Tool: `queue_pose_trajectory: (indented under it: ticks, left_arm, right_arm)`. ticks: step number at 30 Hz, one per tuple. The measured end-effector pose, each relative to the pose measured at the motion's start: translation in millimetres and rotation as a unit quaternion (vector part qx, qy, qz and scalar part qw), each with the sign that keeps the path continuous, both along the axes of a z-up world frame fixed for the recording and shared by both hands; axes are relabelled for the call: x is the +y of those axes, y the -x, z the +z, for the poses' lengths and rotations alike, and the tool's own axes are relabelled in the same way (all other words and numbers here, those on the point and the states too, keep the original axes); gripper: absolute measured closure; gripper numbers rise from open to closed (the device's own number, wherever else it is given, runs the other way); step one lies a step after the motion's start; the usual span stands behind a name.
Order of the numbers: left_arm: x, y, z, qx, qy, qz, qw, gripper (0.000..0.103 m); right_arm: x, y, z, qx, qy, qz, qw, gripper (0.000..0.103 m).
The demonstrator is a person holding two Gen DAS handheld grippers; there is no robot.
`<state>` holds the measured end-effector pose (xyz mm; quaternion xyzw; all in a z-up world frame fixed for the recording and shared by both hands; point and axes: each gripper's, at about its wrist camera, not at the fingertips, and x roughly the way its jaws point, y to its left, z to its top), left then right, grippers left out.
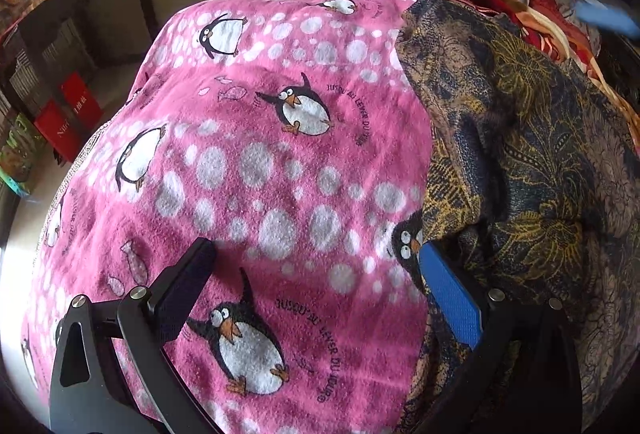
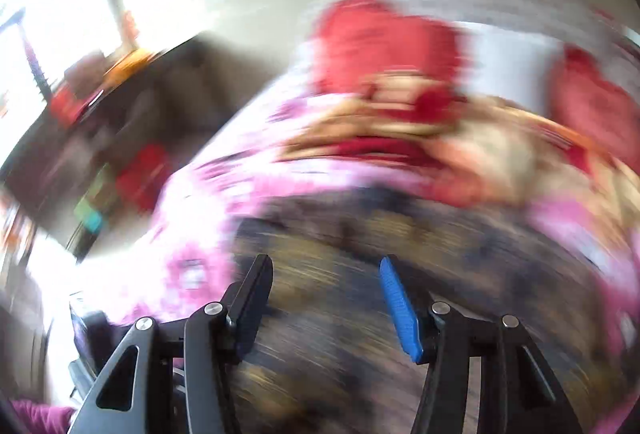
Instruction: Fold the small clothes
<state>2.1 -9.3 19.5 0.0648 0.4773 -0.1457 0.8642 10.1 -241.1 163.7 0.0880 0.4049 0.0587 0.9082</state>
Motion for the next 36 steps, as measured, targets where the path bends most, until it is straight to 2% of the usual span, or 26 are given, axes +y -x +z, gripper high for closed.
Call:
queue_pose_trajectory:
  ticks: [2,3,5,6,7,8,9,10,11,13,15,17,21,23,24,25,26,27,30,32,33,36]
  left_arm:
    - [0,-1,-2,-0.004,0.000,-0.002,1.0000,0.001]
    - [0,-1,-3,-0.007,0.001,-0.004,1.0000,0.001]
    - [2,0,-4,-0.011,0.002,-0.007,0.9999,0.001]
    - [2,-1,-5,-0.012,0.004,-0.010,0.9999,0.001]
    - [4,0,-5,-0.014,0.007,-0.013,0.9998,0.001]
    - [5,0,-4,-0.014,0.012,-0.017,0.9997,0.001]
    - [8,0,-3,-0.015,0.021,-0.021,0.9995,0.001]
    - [11,0,-2,-0.015,0.032,-0.022,0.9991,0.001]
    - [14,-1,0,-0.016,0.043,-0.021,0.9987,0.001]
    - [20,-3,6,-0.023,0.065,-0.012,0.9976,0.001]
    - [24,-6,11,-0.031,0.071,-0.001,0.9970,0.001]
    - [26,-10,14,-0.033,0.067,0.005,0.9972,0.001]
    - [32,-16,21,-0.038,0.057,0.015,0.9976,0.001]
    - [35,-15,26,-0.045,0.055,0.017,0.9973,0.001]
    - [35,-15,31,-0.052,0.058,0.016,0.9968,0.001]
    - [35,-14,36,-0.058,0.061,0.014,0.9963,0.001]
    - [33,-13,40,-0.064,0.064,0.012,0.9958,0.001]
    - [29,-13,44,-0.068,0.067,0.008,0.9954,0.001]
    - [10,-18,48,-0.064,0.068,-0.003,0.9956,0.001]
    - [-6,-24,44,-0.052,0.066,-0.012,0.9964,0.001]
    - [-14,-29,40,-0.041,0.057,-0.013,0.9974,0.001]
    - [-35,-34,18,-0.019,0.004,-0.015,0.9997,0.001]
  right_arm:
    - [54,-42,-7,0.010,0.053,0.067,0.996,0.049]
    - [83,-66,-16,0.023,0.094,0.098,0.990,0.049]
    - [110,-92,-36,0.055,0.130,0.133,0.981,0.049]
    - [123,-110,-55,0.088,0.162,0.141,0.973,0.053]
    - [125,-119,-69,0.112,0.178,0.145,0.967,0.062]
    - [126,-125,-81,0.136,0.188,0.146,0.962,0.085]
    - [124,-127,-86,0.141,0.191,0.137,0.962,0.086]
    - [120,-124,-81,0.132,0.170,0.134,0.967,0.094]
    - [114,-123,-75,0.126,0.137,0.130,0.974,0.097]
    - [97,-119,-55,0.096,0.039,0.120,0.987,0.097]
    - [88,-120,-47,0.075,-0.009,0.114,0.991,0.097]
    - [94,-133,-54,0.071,-0.026,0.102,0.992,0.097]
    - [100,-143,-87,0.070,-0.053,0.080,0.993,0.095]
    - [92,-143,-89,0.072,-0.078,0.075,0.991,0.092]
    - [82,-132,-79,0.054,-0.093,0.073,0.992,0.086]
    - [76,-120,-69,0.039,-0.088,0.070,0.993,0.082]
    - [70,-110,-61,0.027,-0.075,0.064,0.995,0.073]
    - [62,-92,-49,0.011,-0.051,0.050,0.997,0.068]
    - [36,-47,-37,-0.016,-0.011,0.011,1.000,0.068]
    - [20,-24,-45,-0.008,0.018,-0.016,1.000,0.068]
    - [12,-16,-57,0.017,0.036,-0.030,0.999,0.068]
    - [-6,-13,-90,0.056,0.060,-0.077,0.994,0.069]
